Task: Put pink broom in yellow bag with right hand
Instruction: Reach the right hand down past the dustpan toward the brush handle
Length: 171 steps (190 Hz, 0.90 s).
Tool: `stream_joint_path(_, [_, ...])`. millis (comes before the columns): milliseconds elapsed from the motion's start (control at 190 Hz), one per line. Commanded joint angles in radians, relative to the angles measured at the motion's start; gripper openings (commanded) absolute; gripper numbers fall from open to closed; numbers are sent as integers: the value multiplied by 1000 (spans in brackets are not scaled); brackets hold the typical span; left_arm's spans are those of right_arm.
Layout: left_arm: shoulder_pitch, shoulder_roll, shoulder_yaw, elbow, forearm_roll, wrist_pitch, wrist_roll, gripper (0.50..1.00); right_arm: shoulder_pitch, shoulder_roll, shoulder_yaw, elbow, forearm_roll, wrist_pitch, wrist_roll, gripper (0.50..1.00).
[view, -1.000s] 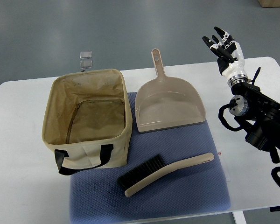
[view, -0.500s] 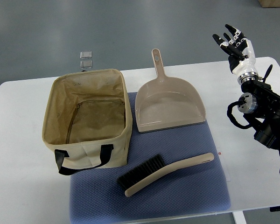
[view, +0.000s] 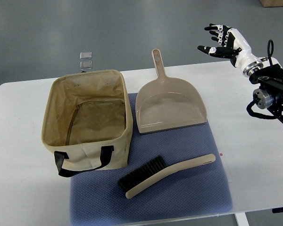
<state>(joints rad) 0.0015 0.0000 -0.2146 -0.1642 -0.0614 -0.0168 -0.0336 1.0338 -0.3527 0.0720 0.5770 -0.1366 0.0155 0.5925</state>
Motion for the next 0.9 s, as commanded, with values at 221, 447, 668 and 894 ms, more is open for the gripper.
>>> stream_joint_path(221, [0, 0, 1, 0, 0, 0, 0, 1000, 149, -147, -325, 306, -313, -48, 0, 928])
stream_joint_path(447, [0, 0, 1, 0, 0, 0, 0, 1000, 150, -206, -331, 423, -730, -9, -8, 928])
stream_joint_path(668, [0, 0, 1, 0, 0, 0, 0, 1000, 152, -223, -331, 460, -1063, 9, 1, 928])
stream_joint_path(894, [0, 0, 1, 0, 0, 0, 0, 1000, 189, -244, -333, 566, -1210, 34, 1, 928])
